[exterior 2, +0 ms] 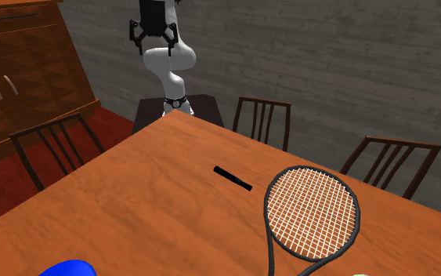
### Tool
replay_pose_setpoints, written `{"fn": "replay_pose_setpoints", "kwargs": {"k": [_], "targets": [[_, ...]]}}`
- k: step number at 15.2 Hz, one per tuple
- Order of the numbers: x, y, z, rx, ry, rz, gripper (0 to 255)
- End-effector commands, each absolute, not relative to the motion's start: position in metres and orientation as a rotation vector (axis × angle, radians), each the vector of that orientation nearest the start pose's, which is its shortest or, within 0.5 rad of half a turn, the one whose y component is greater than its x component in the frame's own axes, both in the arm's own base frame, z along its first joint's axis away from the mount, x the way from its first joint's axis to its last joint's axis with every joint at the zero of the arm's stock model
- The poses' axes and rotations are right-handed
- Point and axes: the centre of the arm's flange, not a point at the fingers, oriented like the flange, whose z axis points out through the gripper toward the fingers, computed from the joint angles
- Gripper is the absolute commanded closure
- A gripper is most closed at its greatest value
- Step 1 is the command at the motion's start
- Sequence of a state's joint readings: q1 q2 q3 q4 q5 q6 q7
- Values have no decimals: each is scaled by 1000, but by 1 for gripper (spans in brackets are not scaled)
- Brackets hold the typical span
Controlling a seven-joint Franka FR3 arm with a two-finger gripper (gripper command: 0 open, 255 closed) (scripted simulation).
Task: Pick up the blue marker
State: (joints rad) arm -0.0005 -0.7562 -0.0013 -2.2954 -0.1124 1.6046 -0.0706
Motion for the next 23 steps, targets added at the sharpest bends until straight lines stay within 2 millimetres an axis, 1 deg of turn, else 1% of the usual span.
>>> {"fn": "replay_pose_setpoints", "kwargs": {"k": [1, 6, 12, 17, 23], "targets": [[319, -12, 614, -3252, -113, -100, 0], [375, -3, 579, -3222, -262, -78, 0], [439, 16, 536, -3178, -437, -53, 0], [490, 38, 500, -3133, -579, -32, 0], [548, 71, 456, -3071, -746, -7, 0]]}}
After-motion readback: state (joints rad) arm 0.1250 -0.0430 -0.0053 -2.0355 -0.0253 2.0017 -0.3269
